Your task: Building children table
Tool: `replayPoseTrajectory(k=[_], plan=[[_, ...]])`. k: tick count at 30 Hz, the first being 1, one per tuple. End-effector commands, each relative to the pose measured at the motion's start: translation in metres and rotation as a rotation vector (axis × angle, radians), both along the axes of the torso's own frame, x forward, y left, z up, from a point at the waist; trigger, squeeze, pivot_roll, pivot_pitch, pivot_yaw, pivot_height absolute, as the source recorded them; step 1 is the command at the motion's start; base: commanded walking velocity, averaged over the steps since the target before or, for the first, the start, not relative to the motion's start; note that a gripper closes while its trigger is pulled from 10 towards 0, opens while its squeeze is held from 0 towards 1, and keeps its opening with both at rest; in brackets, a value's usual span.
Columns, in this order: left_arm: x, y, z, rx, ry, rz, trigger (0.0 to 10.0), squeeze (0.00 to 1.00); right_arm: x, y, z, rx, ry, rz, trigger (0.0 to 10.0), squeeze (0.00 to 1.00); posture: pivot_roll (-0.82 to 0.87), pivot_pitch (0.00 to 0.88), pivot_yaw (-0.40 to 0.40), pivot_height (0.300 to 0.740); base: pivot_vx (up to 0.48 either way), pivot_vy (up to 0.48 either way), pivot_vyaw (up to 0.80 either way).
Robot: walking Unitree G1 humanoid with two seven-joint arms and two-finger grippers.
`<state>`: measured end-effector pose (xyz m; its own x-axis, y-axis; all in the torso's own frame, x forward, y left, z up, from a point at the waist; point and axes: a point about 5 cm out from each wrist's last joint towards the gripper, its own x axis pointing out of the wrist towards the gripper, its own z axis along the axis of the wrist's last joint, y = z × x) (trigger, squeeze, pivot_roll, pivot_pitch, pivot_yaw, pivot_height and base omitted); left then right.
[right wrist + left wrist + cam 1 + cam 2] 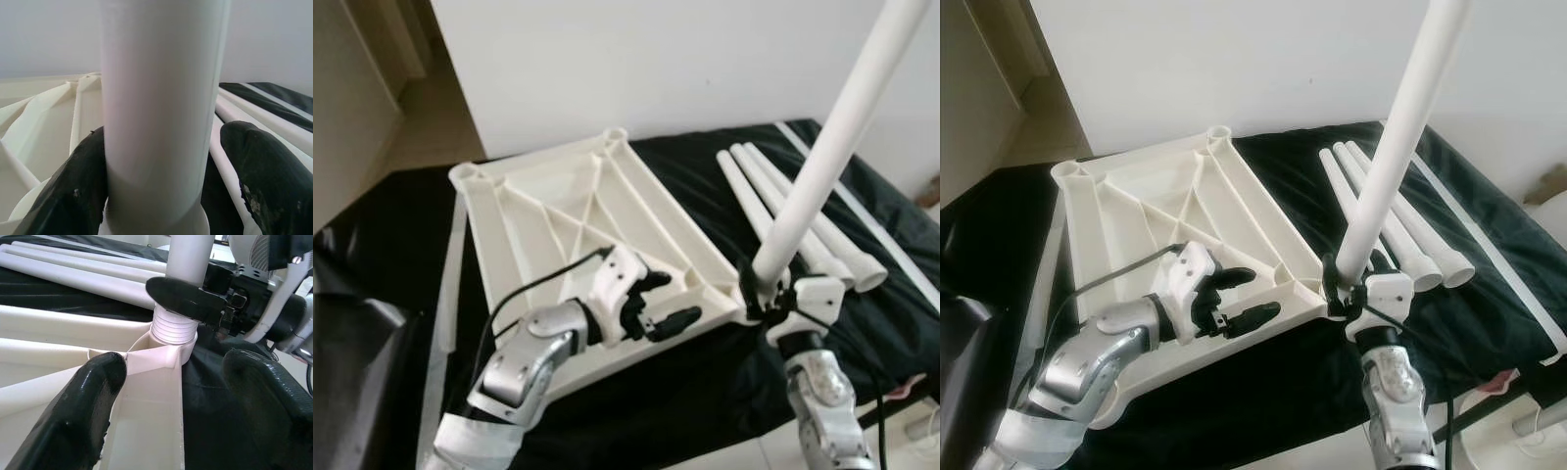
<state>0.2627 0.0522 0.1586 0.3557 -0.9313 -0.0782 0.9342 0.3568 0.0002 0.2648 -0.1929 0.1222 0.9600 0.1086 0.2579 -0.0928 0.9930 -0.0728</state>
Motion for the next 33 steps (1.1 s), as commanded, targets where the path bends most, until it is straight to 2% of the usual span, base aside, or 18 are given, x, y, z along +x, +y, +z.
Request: replayPoseTrajectory(k=[1,3,8,11,17,18,19,21,23,24,25,28,33], plan=[[0.002,0.001,0.001,0.007,0.005,0.02,10.0,0.0,0.004,-0.004,0.0,0.004,0.026,0.043,10.0,0.0,-0.08,0.0,0.029,0.74,0.0,0.0,0.0],[0.003,0.0,0.001,0.005,0.004,0.02,10.0,0.0,0.01,-0.008,0.004,-0.031,0.033,0.106,10.0,0.0,-0.08,0.0,0.025,0.74,0.0,0.0,0.0],[0.002,0.0,0.002,0.001,0.0,0.019,10.0,0.0,0.012,-0.015,0.007,-0.056,0.056,0.176,10.0,0.0,-0.08,0.0,0.02,0.74,0.0,0.0,0.0],[0.002,-0.002,0.004,-0.006,-0.004,0.017,10.0,0.0,0.015,-0.023,0.009,-0.107,0.105,0.292,10.0,0.0,-0.08,0.003,0.019,0.74,0.0,0.0,0.0],[0.001,-0.003,0.005,-0.004,-0.008,0.01,10.0,0.0,0.017,-0.027,0.011,-0.136,0.126,0.34,10.0,0.0,-0.08,0.005,0.019,0.74,0.0,0.0,0.0],[0.0,-0.004,0.005,-0.002,-0.009,0.004,10.0,0.0,0.018,-0.029,0.012,-0.156,0.134,0.361,9.2,0.0,-0.08,0.006,0.019,0.74,0.0,0.0,0.0],[-0.001,-0.005,0.006,0.005,-0.003,-0.003,10.0,0.0,0.019,-0.033,0.011,-0.173,0.15,0.385,4.2,0.0,-0.08,0.005,0.018,0.74,0.0,0.0,0.0],[-0.001,-0.006,0.006,0.01,0.002,-0.007,10.0,0.0,0.02,-0.035,0.011,-0.184,0.161,0.4,4.2,0.0,-0.08,0.005,0.018,0.74,0.0,0.0,0.0],[-0.003,-0.007,0.003,0.042,-0.006,-0.013,10.0,0.0,0.02,-0.038,0.009,-0.188,0.173,0.405,0.8,0.0,-0.07,0.004,0.015,0.74,0.0,0.0,0.0],[-0.003,-0.007,0.003,0.042,-0.006,-0.013,10.0,0.0,0.02,-0.038,0.009,-0.188,0.173,0.405,0.8,0.0,-0.07,0.004,0.015,0.74,0.0,0.0,0.0],[-0.002,-0.008,0.0,0.067,-0.019,0.002,10.0,0.0,0.02,-0.038,0.007,-0.184,0.18,0.406,0.0,0.0,-0.07,0.004,0.014,0.74,0.0,0.0,0.0],[0.002,-0.008,-0.003,0.098,-0.041,0.043,10.0,0.0,0.017,-0.037,0.001,-0.156,0.198,0.411,0.0,0.0,-0.07,0.003,0.013,0.74,0.0,0.0,0.0],[0.005,-0.01,-0.003,0.099,-0.049,0.076,10.0,0.0,0.012,-0.036,-0.006,-0.121,0.22,0.416,0.0,0.0,-0.07,0.006,0.013,0.74,0.0,0.0,0.0]])
